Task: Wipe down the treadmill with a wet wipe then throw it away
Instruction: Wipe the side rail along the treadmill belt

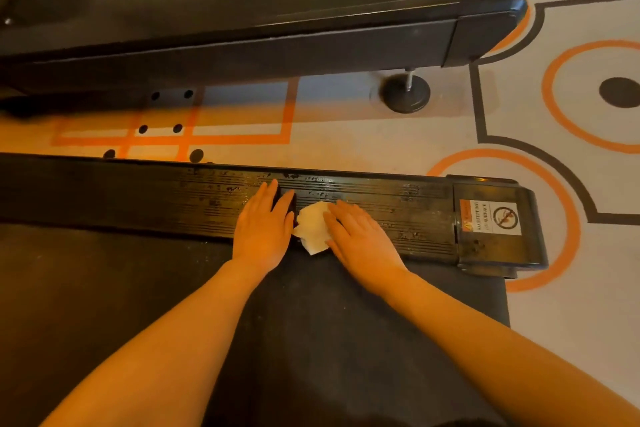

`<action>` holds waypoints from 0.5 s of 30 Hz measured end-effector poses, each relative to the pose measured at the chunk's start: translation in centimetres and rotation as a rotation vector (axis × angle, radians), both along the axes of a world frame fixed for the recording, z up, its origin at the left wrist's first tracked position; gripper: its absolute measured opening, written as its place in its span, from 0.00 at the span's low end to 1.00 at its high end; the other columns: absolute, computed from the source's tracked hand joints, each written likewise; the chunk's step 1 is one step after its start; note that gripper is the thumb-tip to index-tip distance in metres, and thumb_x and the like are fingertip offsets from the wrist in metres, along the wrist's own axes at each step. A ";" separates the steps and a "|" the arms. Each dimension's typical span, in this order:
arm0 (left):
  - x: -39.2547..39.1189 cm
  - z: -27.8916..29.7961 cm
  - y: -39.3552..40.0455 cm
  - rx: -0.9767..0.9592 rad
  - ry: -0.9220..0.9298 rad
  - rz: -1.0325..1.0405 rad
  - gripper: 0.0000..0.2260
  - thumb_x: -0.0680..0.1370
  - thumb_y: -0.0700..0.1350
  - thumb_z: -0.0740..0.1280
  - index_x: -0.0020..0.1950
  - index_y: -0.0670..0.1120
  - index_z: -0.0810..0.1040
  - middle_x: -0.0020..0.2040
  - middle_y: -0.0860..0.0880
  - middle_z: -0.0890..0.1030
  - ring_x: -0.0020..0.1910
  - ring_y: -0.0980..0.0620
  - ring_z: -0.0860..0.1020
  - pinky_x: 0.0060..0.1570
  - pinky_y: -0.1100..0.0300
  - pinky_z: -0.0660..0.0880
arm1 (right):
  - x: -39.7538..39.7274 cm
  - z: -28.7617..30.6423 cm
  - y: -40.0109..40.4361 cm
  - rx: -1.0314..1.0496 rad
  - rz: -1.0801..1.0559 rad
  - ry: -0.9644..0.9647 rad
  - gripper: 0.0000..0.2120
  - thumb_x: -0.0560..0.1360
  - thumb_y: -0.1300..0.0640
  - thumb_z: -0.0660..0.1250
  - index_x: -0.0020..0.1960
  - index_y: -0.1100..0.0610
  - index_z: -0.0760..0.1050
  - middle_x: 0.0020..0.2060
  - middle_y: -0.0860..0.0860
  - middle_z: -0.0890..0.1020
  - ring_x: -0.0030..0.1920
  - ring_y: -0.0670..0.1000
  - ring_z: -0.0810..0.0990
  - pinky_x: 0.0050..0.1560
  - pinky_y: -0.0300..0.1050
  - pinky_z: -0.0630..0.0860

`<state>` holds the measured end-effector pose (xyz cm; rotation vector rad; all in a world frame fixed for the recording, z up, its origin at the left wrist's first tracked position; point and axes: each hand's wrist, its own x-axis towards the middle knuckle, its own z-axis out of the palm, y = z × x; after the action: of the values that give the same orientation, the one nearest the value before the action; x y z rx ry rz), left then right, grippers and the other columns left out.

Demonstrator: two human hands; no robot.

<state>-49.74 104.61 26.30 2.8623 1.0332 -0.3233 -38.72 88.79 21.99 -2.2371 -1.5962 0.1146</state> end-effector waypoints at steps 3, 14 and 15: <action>-0.8 -0.7 1.3 -0.006 -0.034 -0.013 0.22 0.84 0.47 0.57 0.78 0.48 0.61 0.79 0.44 0.57 0.79 0.46 0.53 0.76 0.50 0.55 | -2.3 -1.0 1.8 -0.011 0.098 -0.029 0.31 0.73 0.53 0.74 0.71 0.64 0.69 0.69 0.61 0.73 0.69 0.62 0.71 0.69 0.55 0.63; -1.0 -2.9 3.9 -0.011 -0.134 -0.075 0.23 0.83 0.51 0.51 0.78 0.50 0.61 0.79 0.43 0.56 0.78 0.44 0.53 0.74 0.47 0.58 | -3.0 -3.1 2.6 0.063 0.056 -0.155 0.26 0.79 0.48 0.60 0.73 0.59 0.67 0.72 0.58 0.70 0.72 0.58 0.67 0.70 0.55 0.60; -1.1 -3.2 3.9 -0.001 -0.149 -0.081 0.23 0.82 0.52 0.50 0.77 0.50 0.62 0.79 0.43 0.57 0.78 0.44 0.55 0.74 0.47 0.59 | -3.0 -3.0 2.7 0.061 0.040 -0.158 0.25 0.79 0.48 0.57 0.72 0.60 0.68 0.71 0.57 0.71 0.72 0.57 0.68 0.69 0.55 0.61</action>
<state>-50.81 108.53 23.15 2.8802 0.8925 -0.1137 -41.75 91.51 18.98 -2.2160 -1.7016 -0.1013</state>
